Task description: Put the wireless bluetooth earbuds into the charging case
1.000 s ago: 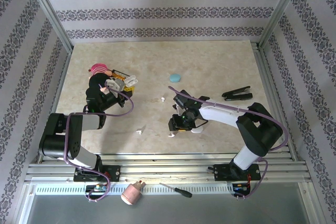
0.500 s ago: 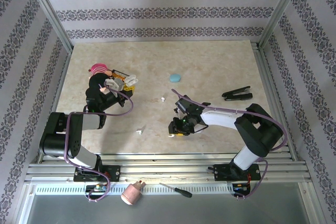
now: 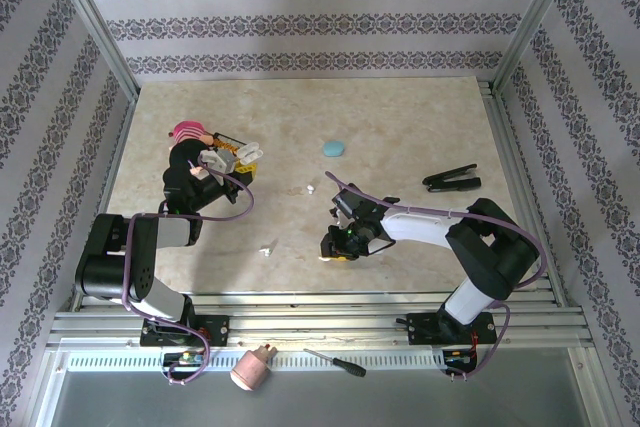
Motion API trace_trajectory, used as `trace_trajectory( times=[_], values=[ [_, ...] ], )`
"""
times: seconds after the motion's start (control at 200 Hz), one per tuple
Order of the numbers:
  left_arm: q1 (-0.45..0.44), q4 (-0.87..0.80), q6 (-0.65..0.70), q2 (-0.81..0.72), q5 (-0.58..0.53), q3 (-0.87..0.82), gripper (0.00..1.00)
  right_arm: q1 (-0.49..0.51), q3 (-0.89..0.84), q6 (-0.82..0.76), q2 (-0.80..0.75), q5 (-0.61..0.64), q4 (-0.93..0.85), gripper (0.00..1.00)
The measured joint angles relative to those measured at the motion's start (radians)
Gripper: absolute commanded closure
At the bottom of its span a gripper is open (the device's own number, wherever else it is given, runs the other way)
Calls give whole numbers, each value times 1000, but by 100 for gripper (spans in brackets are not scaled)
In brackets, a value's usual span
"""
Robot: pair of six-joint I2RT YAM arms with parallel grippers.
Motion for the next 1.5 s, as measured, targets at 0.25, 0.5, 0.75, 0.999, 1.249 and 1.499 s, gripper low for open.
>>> trace_trajectory(
  times=[0.25, 0.5, 0.75, 0.999, 1.249, 1.499],
  values=[
    [0, 0, -2, 0, 0, 0, 96, -8, 20, -65, 0, 9, -47, 76],
    [0, 0, -2, 0, 0, 0, 96, -78, 199, -328, 93, -18, -248, 75],
    [0, -1, 2, -1, 0, 0, 96, -101, 380, -562, 234, -23, -436, 74],
    [0, -4, 6, -1, 0, 0, 96, -130, 319, -511, 138, -2, -417, 54],
    [0, -3, 5, -1, 0, 0, 96, -127, 39, -137, -93, -41, -184, 49],
    [0, 0, -2, -1, 0, 0, 96, -93, -17, 37, -76, -66, -39, 52]
  ],
)
